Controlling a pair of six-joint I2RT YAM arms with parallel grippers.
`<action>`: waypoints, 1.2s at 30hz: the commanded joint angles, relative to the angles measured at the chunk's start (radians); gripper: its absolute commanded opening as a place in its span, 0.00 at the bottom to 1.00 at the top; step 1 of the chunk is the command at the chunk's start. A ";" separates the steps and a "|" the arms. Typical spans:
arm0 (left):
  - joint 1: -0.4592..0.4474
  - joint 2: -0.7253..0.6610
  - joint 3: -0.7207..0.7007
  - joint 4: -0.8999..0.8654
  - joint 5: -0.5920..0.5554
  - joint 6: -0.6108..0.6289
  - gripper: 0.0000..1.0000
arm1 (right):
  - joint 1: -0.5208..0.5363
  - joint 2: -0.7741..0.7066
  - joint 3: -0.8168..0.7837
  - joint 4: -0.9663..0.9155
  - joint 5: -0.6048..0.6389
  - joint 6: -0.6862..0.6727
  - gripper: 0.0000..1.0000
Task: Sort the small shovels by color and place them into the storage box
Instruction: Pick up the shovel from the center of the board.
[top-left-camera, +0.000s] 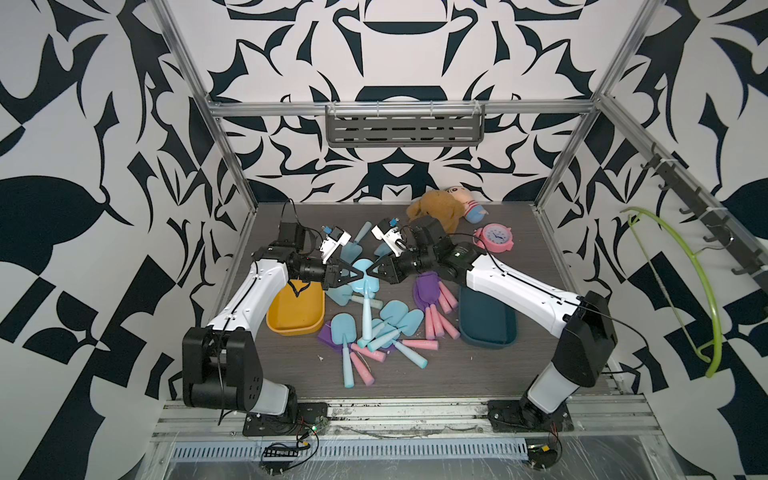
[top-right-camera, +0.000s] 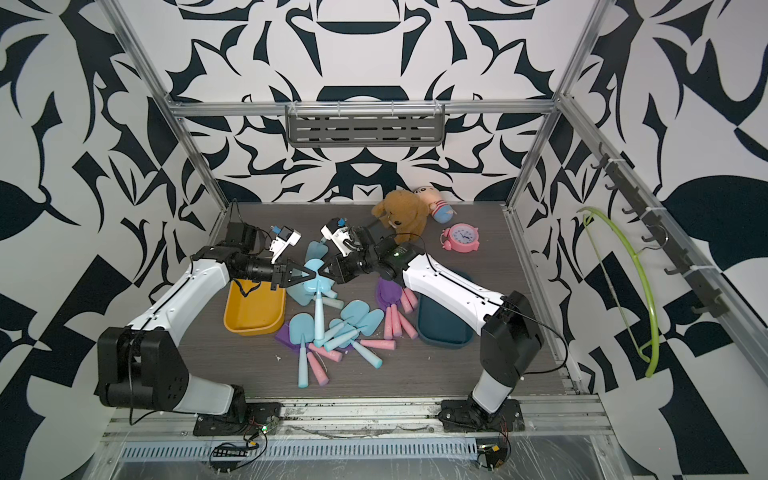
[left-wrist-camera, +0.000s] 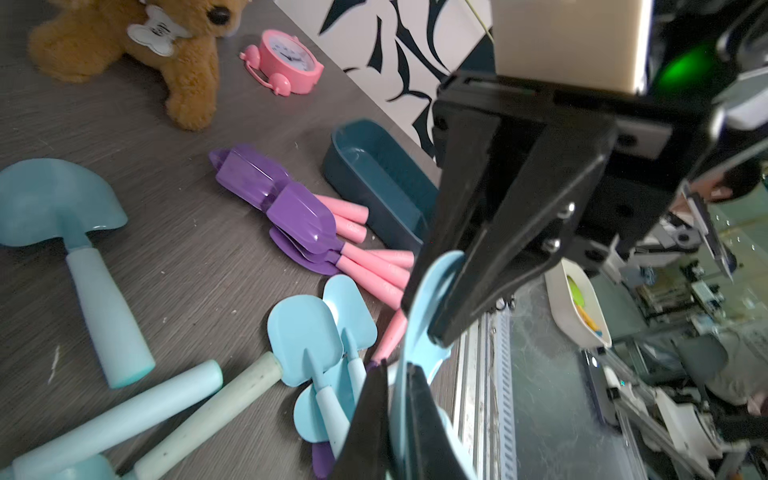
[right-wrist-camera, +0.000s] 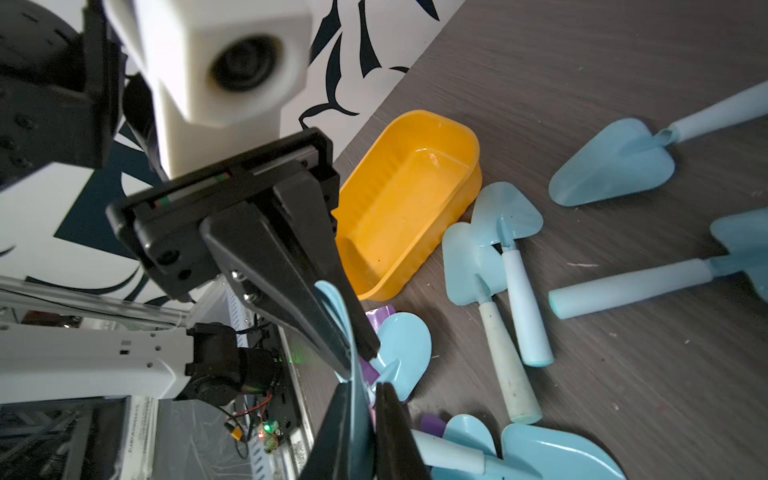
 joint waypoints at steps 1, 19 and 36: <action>-0.006 -0.021 0.025 0.020 0.023 -0.032 0.20 | -0.015 -0.003 0.029 0.026 0.034 0.022 0.00; -0.196 0.041 0.065 0.063 -0.543 -0.173 0.71 | -0.015 -0.004 -0.043 0.042 0.654 0.333 0.00; -0.333 0.195 0.111 0.128 -0.762 -0.285 0.44 | -0.005 0.006 -0.055 0.139 0.565 0.367 0.00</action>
